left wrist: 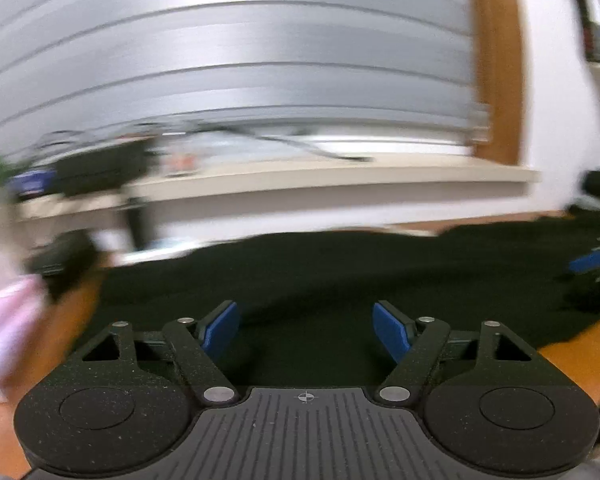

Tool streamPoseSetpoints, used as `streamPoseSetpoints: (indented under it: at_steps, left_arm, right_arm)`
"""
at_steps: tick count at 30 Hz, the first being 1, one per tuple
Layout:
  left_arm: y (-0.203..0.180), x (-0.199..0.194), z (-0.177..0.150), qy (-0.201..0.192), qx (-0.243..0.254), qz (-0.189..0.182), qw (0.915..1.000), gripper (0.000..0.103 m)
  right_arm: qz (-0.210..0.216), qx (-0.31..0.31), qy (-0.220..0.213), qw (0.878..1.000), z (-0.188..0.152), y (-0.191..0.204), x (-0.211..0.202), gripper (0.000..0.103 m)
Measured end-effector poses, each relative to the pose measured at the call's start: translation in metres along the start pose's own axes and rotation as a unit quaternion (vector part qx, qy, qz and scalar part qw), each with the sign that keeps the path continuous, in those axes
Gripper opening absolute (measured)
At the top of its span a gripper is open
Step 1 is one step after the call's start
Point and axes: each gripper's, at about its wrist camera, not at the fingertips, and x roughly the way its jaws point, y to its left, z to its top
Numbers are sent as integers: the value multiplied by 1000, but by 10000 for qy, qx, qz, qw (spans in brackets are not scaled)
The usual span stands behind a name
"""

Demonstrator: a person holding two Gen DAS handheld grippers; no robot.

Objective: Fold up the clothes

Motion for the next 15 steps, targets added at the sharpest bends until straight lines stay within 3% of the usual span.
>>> streamPoseSetpoints:
  at_steps: [3, 6, 12, 13, 14, 15]
  left_arm:
    - [-45, 14, 1, 7, 188, -630, 9978, 61]
    - [-85, 28, -6, 204, 494, -1114, 9923, 60]
    - [-122, 59, -17, 532, 1009, -1215, 9860, 59]
    - [-125, 62, -17, 547, 1118, -1192, 9850, 52]
    - [-127, 65, -16, 568, 1222, -1169, 9840, 44]
    - [-128, 66, -15, 598, 1283, -1170, 9830, 17]
  right_arm:
    - [182, 77, 90, 9998, -10, 12, 1, 29]
    - [333, 99, 168, 9993, -13, 24, 10, 29]
    - [561, 55, 233, 9981, -7, 40, 27, 30]
    - [536, 16, 248, 9983, -6, 42, 30, 29]
    - [526, 2, 251, 9983, -6, 43, 33, 17]
    - [515, -14, 236, 9984, -7, 44, 33, 10]
